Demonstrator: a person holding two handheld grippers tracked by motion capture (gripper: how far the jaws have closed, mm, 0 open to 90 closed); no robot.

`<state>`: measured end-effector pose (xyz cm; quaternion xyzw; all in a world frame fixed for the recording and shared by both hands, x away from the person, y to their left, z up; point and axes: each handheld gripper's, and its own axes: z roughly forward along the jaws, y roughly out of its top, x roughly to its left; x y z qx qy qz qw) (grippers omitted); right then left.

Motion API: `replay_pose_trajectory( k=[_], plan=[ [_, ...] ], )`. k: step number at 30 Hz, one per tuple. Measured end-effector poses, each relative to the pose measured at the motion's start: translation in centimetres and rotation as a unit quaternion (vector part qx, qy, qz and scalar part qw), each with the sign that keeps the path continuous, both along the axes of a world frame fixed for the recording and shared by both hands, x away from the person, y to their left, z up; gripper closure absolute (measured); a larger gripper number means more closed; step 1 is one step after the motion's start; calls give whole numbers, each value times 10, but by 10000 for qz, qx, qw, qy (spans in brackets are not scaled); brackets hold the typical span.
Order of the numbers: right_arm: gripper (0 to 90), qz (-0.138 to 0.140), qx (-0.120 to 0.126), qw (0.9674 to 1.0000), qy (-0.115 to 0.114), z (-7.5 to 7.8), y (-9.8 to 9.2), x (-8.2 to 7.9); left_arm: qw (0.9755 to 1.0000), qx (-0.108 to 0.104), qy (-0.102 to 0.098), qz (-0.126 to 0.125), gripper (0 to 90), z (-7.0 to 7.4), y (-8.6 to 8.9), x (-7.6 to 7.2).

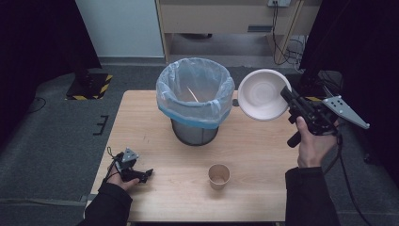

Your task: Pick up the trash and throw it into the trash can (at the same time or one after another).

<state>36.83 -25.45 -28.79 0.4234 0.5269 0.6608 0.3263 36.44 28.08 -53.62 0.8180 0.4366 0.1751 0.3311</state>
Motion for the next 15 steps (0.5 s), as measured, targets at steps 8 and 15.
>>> replay_pose_trajectory(
  k=[8,15],
  plan=[
    [835,78,13,9999,-110,16,19,14,10000,-6,2,-10,0,0,0,0],
    [835,93,25,9998,-183,27,30,23,10000,-6,3,-15,0,0,0,0]
  ],
)
